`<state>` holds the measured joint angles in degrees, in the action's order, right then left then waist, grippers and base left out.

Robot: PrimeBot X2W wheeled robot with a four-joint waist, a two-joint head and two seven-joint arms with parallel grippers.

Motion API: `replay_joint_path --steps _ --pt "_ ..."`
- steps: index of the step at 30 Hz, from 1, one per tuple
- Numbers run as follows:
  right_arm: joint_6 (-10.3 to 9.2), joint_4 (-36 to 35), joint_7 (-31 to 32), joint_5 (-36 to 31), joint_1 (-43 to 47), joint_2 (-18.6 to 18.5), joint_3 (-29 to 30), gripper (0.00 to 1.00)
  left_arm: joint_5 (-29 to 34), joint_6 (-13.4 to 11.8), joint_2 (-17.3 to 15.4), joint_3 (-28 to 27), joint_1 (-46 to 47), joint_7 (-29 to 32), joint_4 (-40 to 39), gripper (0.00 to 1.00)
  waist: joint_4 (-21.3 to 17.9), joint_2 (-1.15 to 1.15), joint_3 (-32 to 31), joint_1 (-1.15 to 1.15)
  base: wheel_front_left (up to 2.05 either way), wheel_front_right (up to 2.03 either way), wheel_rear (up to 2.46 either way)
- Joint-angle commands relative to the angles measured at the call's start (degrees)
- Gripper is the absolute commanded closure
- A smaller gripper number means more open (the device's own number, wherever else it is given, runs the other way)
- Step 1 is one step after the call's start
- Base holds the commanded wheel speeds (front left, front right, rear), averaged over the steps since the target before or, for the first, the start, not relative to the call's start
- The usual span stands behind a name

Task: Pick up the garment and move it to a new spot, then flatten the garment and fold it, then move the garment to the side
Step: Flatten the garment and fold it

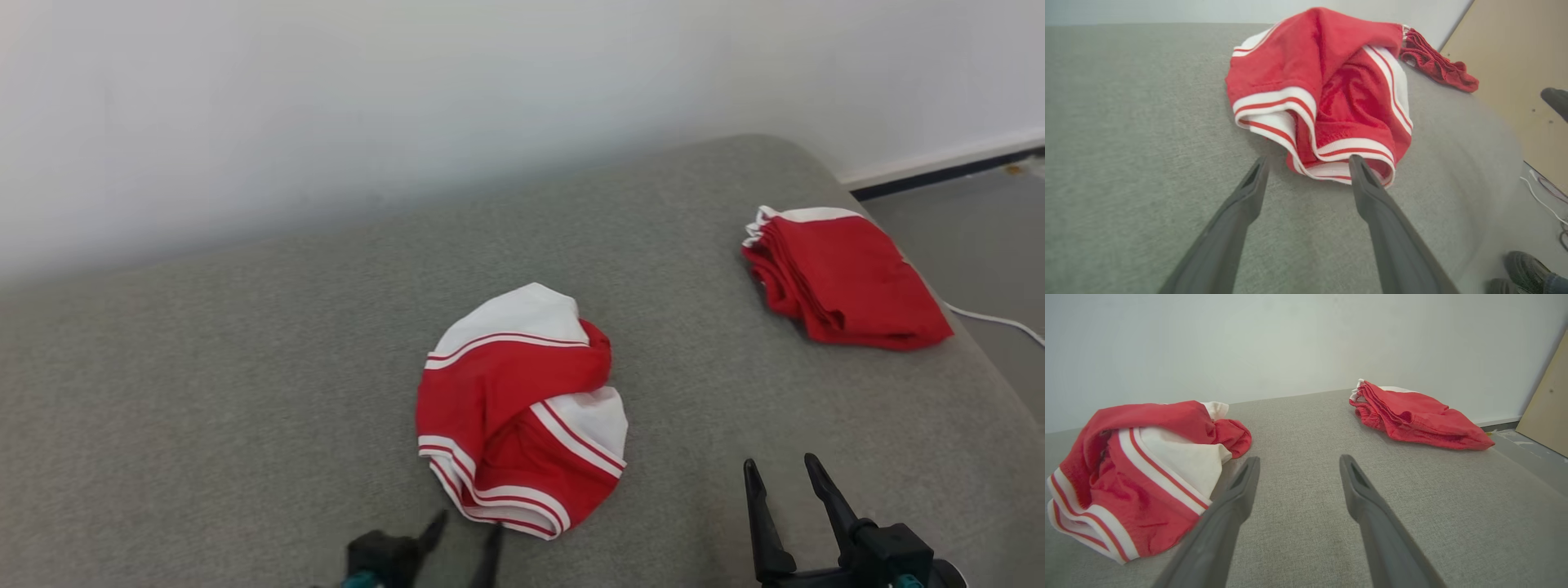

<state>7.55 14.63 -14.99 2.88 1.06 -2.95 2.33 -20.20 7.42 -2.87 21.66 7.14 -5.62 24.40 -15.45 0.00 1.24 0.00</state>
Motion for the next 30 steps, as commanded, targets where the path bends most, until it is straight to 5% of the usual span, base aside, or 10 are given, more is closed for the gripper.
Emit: replay_joint_path --steps 1,8,20,21,22,30 --pt "-0.14 -0.1 -0.3 0.1 -0.6 0.2 -0.2 0.00 -1.6 0.0 -0.1 2.4 1.1 0.8 0.8 0.00 -2.7 0.00 1.4 0.00 0.00 0.00 0.00" --pt "-0.14 -0.6 -0.3 0.7 -1.1 0.2 -0.5 0.00 -6.4 0.0 -0.3 11.1 5.7 1.4 4.0 0.00 -5.3 0.00 3.1 0.00 0.00 0.00 0.00" --pt "-0.14 -0.8 -0.3 1.0 -1.7 0.2 -0.2 0.00 -10.8 -0.9 0.0 15.2 13.5 2.1 14.6 0.00 -6.4 0.00 4.6 0.00 0.00 0.00 0.00" --pt "-0.14 -0.8 -0.3 1.0 -1.8 0.2 -0.1 0.00 -11.6 -0.6 -0.1 16.1 14.2 1.8 14.2 0.27 -6.2 0.00 4.7 0.00 0.00 0.00 0.00" --pt "-0.14 -0.7 -0.3 1.0 -1.9 0.2 -0.2 0.00 -12.7 -0.4 0.0 17.1 15.0 1.3 13.7 1.00 -5.9 0.00 4.7 0.00 0.00 0.00 0.00" --pt "-0.14 -0.6 -0.3 1.3 -2.6 0.1 -0.7 0.00 -20.8 0.0 0.0 21.6 22.6 -3.2 9.0 1.00 -3.5 0.00 4.6 0.00 0.00 0.00 0.00"
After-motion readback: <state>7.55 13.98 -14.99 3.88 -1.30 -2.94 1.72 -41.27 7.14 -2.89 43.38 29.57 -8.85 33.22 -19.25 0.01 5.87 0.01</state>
